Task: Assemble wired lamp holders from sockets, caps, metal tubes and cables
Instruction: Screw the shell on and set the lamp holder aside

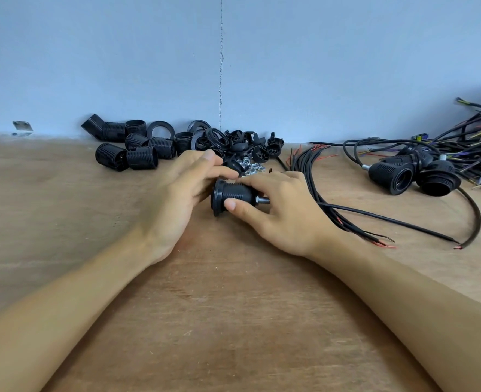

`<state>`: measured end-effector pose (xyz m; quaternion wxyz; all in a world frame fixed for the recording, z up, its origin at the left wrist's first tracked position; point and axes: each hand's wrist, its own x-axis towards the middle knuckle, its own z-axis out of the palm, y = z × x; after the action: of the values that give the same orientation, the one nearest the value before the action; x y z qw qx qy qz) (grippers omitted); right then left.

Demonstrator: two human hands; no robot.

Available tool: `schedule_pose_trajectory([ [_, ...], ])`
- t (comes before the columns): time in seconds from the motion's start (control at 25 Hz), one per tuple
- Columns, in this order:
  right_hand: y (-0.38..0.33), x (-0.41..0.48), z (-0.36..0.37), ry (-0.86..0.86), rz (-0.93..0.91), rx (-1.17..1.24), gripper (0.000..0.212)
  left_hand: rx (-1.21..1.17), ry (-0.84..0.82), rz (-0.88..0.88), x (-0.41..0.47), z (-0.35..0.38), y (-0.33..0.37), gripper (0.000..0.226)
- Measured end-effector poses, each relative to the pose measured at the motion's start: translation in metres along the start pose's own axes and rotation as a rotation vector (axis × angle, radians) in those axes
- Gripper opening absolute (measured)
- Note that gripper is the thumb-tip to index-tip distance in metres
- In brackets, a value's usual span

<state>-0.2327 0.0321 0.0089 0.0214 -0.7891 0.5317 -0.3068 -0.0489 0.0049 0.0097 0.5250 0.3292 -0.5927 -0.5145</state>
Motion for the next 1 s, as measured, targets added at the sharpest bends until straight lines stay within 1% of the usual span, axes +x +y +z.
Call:
schedule_pose_trajectory([
  [0.12,0.002,0.003,-0.001,0.05,0.073,-0.01,0.03,-0.011,-0.007,0.069,-0.001,-0.003,0.008,0.035],
  [0.28,0.005,0.007,-0.003,0.188,0.24,0.176,0.035,0.045,0.01,0.097,-0.007,-0.001,0.008,0.04],
  [0.36,0.005,0.007,-0.005,0.259,0.273,0.223,0.036,0.068,0.068,0.114,-0.009,0.001,0.007,0.035],
  [0.48,0.009,0.011,-0.012,0.334,0.287,0.206,0.038,0.29,0.187,0.171,-0.008,-0.003,0.004,0.021],
  [0.56,0.02,0.017,-0.021,0.389,0.331,0.108,0.042,0.445,0.18,0.207,-0.01,-0.006,0.003,0.021],
  [0.64,0.039,0.021,-0.033,0.478,0.442,0.025,0.047,0.599,0.155,0.269,-0.012,-0.007,0.002,0.018],
  [0.72,0.06,0.022,-0.041,0.528,0.588,-0.037,0.051,0.75,0.174,0.352,-0.012,-0.006,0.0,0.019],
  [0.8,0.071,0.018,-0.04,0.462,0.688,-0.114,0.056,0.896,0.189,0.377,-0.011,-0.006,-0.002,0.021],
  [0.88,0.072,0.016,-0.033,0.392,0.654,-0.169,0.055,1.006,0.193,0.315,-0.008,-0.008,-0.007,0.028],
  [0.96,0.068,0.017,-0.028,0.377,0.537,-0.18,0.042,1.037,0.168,0.259,-0.005,-0.012,-0.014,0.033],
  [1.0,0.066,0.018,-0.027,0.372,0.482,-0.17,0.034,1.018,0.144,0.261,-0.004,-0.013,-0.016,0.034],
])
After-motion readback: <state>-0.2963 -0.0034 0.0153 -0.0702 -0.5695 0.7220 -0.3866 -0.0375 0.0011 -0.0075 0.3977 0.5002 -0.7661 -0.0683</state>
